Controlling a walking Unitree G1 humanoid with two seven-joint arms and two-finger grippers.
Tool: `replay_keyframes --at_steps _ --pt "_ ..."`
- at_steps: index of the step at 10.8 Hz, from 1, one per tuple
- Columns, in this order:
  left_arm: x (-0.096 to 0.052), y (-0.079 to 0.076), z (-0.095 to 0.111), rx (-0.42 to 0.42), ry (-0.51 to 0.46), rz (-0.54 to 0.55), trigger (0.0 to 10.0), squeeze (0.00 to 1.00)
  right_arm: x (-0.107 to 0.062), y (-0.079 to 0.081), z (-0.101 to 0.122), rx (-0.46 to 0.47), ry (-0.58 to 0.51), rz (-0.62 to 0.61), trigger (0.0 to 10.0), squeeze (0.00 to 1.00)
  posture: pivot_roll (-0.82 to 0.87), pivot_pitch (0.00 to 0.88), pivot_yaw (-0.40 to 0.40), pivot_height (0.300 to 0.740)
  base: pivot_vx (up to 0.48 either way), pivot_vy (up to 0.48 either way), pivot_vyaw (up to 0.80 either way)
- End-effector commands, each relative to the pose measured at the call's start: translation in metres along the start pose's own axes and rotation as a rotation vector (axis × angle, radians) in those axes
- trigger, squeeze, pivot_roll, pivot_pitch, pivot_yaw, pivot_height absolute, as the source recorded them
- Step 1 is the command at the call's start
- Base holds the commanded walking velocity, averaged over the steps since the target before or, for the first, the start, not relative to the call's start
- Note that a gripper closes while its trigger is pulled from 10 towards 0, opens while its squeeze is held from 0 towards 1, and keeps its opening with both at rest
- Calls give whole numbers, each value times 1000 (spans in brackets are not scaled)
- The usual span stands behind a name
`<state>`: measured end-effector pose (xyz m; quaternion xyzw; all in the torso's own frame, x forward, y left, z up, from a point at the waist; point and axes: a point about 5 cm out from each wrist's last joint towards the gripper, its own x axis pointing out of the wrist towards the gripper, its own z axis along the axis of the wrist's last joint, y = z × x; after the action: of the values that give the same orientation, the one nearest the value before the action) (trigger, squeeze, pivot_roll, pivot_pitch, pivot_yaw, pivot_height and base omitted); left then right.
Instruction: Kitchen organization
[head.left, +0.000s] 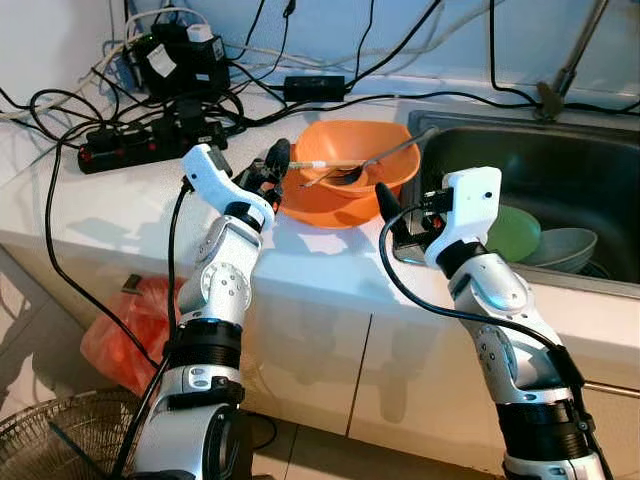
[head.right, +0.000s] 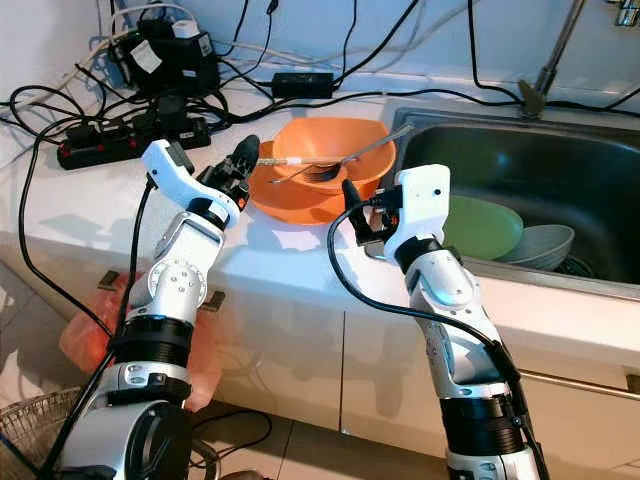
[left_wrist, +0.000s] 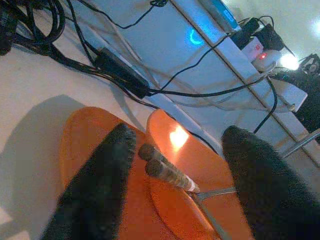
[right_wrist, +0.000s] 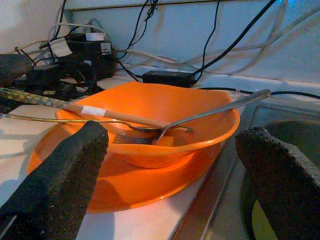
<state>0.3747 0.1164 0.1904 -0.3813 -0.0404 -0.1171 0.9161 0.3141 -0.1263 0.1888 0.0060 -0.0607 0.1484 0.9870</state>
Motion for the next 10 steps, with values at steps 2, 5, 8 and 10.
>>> replay_keyframes --at_steps 2,5,8,10 --pt "4 -5 5 -28 -4 -25 0 0 -1 3 2 -4 -2 3 10000 0 7 18 52 740 0 0 0" --pt "6 -6 6 -49 -9 -27 0 0 0 4 2 -4 -6 4 10000 0 8 16 54 740 0 0 0" --pt "6 -6 7 -75 -12 -25 0 0 0 4 2 -4 -8 2 10000 0 8 15 56 740 0 0 0" --pt "7 -6 9 -83 -17 -26 0 0 1 4 2 -5 -8 1 10000 0 8 15 55 740 0 0 0"
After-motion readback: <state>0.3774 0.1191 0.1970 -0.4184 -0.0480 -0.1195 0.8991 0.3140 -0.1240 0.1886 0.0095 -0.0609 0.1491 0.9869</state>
